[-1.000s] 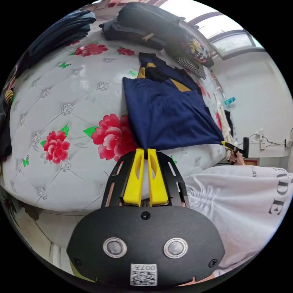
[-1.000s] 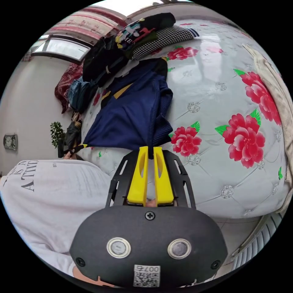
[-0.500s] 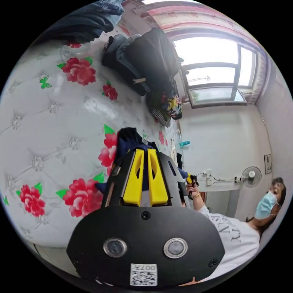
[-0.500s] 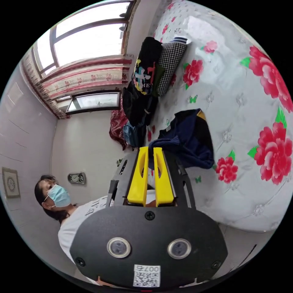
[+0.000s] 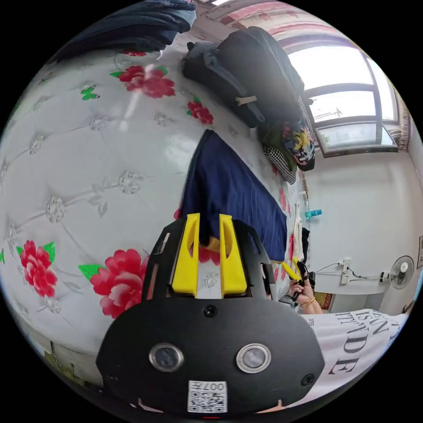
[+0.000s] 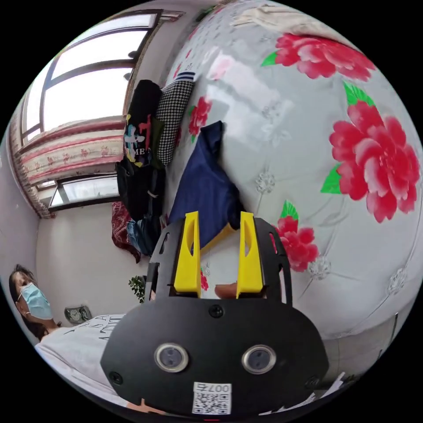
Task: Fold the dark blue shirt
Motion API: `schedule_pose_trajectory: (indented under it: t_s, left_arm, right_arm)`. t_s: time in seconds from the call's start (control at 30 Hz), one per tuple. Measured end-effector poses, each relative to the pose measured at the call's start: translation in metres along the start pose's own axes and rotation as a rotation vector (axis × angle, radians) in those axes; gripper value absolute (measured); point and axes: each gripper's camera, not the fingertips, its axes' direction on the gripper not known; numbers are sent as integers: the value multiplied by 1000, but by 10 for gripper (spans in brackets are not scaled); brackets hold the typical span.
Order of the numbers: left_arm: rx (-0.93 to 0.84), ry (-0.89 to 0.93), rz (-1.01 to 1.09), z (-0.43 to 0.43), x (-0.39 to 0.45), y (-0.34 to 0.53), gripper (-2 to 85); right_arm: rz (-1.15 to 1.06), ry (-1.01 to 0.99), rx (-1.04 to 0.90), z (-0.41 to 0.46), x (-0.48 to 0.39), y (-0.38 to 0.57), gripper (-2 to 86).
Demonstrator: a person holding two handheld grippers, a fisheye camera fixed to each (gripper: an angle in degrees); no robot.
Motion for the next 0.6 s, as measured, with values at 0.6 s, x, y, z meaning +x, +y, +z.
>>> schedule_pose_trajectory:
  t_s: [0.6]
  left_arm:
    - [52, 191, -177, -33, -69, 39, 87]
  right_arm:
    - [-917, 196, -219, 153, -249, 39, 3]
